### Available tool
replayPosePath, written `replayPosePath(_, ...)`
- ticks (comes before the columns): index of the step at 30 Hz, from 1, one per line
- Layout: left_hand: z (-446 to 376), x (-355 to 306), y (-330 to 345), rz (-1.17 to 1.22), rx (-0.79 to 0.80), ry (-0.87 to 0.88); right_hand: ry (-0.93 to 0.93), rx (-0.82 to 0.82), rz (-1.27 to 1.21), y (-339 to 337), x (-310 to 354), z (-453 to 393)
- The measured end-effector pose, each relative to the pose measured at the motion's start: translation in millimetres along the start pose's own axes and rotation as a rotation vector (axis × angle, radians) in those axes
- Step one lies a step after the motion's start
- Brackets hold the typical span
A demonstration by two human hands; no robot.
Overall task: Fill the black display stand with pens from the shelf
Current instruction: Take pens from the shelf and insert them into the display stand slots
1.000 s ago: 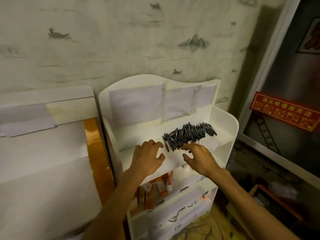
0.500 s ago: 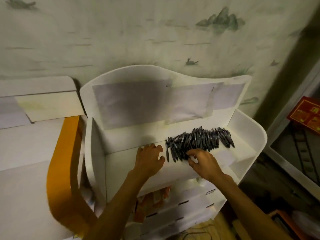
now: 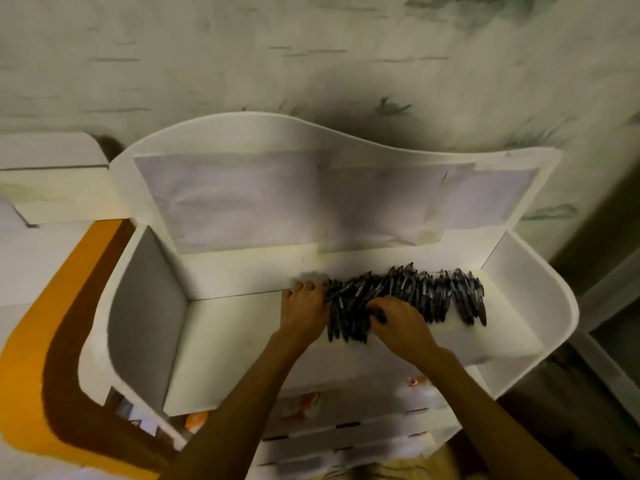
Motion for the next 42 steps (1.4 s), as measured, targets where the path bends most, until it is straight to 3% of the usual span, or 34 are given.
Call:
replayPosePath(8, -37, -6, 41, -0.104, 0.09, -0.076, -0.065, 0.035, -0.039, -5, -29, -36)
replayPosePath(16, 9, 13, 44, -0.033, -0.192, -0.194, -0.097, 0.075, -0.065, 7, -44, -57)
replayPosePath(24, 22, 18, 47, 0.005, -0.077, -0.356, -0.12, 0.054, -0.087, 8, -38, -70)
replayPosePath(30, -6, 9, 52, -0.029, 0.055, -0.348, -0.129, 0.028, -0.071, 4, -43, -69)
replayPosePath(42, -20, 6, 51, 0.382, 0.057, -0.605, -0.141, 0.003, -0.089, 1, -53, -72)
Point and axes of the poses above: each hand's wrist, its own z-axis away from the middle knuckle, its own y-axis out of the palm, x = y × z, the point moved 1 cm from there along -z, towards the middle knuckle, and after that the axes turned 9 degrees about y, right-handed, at the moved point
